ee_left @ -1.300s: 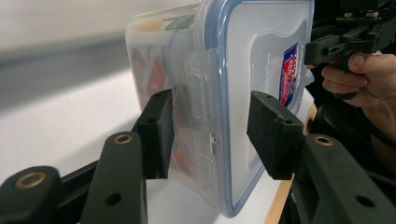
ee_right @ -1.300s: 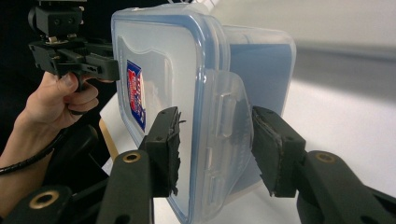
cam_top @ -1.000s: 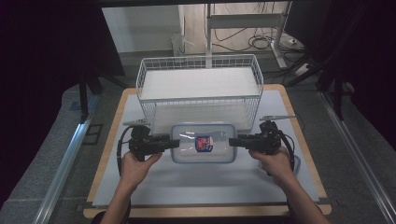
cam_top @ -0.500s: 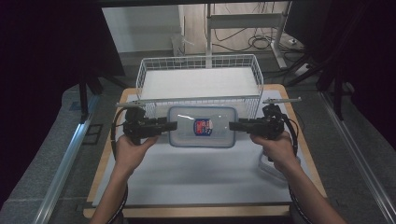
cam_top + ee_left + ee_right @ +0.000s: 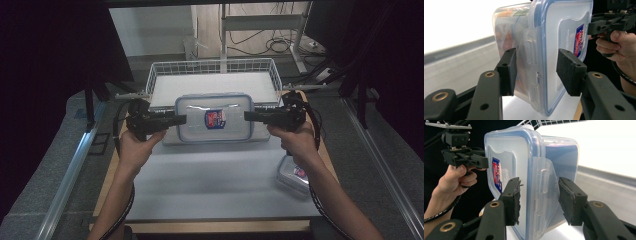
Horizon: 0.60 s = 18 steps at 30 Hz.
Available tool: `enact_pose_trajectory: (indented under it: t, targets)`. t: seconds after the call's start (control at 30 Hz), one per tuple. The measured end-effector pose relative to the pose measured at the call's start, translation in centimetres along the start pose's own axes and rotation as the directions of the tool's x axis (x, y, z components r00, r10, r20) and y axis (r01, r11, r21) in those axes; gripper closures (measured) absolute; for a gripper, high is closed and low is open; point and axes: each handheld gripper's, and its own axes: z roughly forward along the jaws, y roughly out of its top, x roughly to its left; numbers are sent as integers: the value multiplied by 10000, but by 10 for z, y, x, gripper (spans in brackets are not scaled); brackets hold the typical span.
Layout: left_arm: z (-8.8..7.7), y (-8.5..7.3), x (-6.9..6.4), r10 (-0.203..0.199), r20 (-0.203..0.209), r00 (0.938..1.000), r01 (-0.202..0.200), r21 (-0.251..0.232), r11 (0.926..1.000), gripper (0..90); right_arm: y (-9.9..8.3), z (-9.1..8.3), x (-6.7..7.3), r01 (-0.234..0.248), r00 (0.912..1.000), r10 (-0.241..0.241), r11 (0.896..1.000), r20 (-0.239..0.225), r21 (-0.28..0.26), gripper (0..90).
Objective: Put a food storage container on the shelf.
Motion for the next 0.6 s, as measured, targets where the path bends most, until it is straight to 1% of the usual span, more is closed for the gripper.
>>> enact_pose_trajectory:
  t: [0.03, 0.07, 0.13, 0.17, 0.2, 0.23, 0.27, 0.3, 0.37, 0.4, 0.43, 0.47, 0.6]
  targets:
    - [-1, 6, 1, 21, -29, 10000, -21, -40, 10000, 519, 3, 0, 0, 27, 10000, -27, 10000, -1, -42, 537]
    - [-1, 6, 1, 21, -29, 10000, -21, -40, 10000, 519, 6, 1, -1, 4, 10000, -4, 10000, -17, -69, 537]
    - [-2, 13, 1, 92, -84, 9999, -93, -73, 9999, 519, 9, 1, -1, 25, 10000, -26, 9999, -41, -113, 537]
    - [-3, 19, 2, 89, -107, 9999, -91, -128, 9999, 519, 16, 2, -2, 46, 10000, -47, 9998, -49, -182, 537]
    - [-3, 23, 3, 105, -118, 9999, -107, -131, 9999, 519, 20, 2, -3, 43, 10000, -44, 9997, -55, -255, 536]
    - [-3, 23, 3, 105, -118, 9999, -107, -131, 9999, 519, 20, 2, -3, 43, 10000, -44, 9997, -55, -255, 536]
    - [-3, 30, 4, 105, -144, 9998, -107, -173, 9998, 519, 27, 2, -4, 63, 10000, -64, 9994, -42, -333, 536]
    - [-3, 30, 4, 105, -144, 9998, -107, -173, 9998, 519, 27, 2, -4, 63, 10000, -64, 9994, -42, -333, 536]
    - [-2, 40, 6, 176, -220, 9996, -180, -190, 9997, 518, 36, 3, -7, 73, 10000, -75, 9990, -43, -442, 535]
    - [-2, 40, 6, 176, -220, 9996, -180, -190, 9997, 519, 36, 3, -7, 73, 10000, -75, 9990, -43, -442, 535]
    - [-1, 46, 7, 201, -284, 9994, -206, -179, 9996, 519, 41, 4, -10, 27, 10000, -30, 9986, -48, -527, 534]
    - [-1, 46, 7, 201, -284, 9994, -206, -179, 9996, 519, 41, 4, -10, 27, 10000, -30, 9986, -48, -527, 534]
    - [3, 54, 12, 180, -322, 9993, -185, -141, 9997, 519, 48, 7, -17, -110, 9999, 107, 9979, -57, -633, 532]
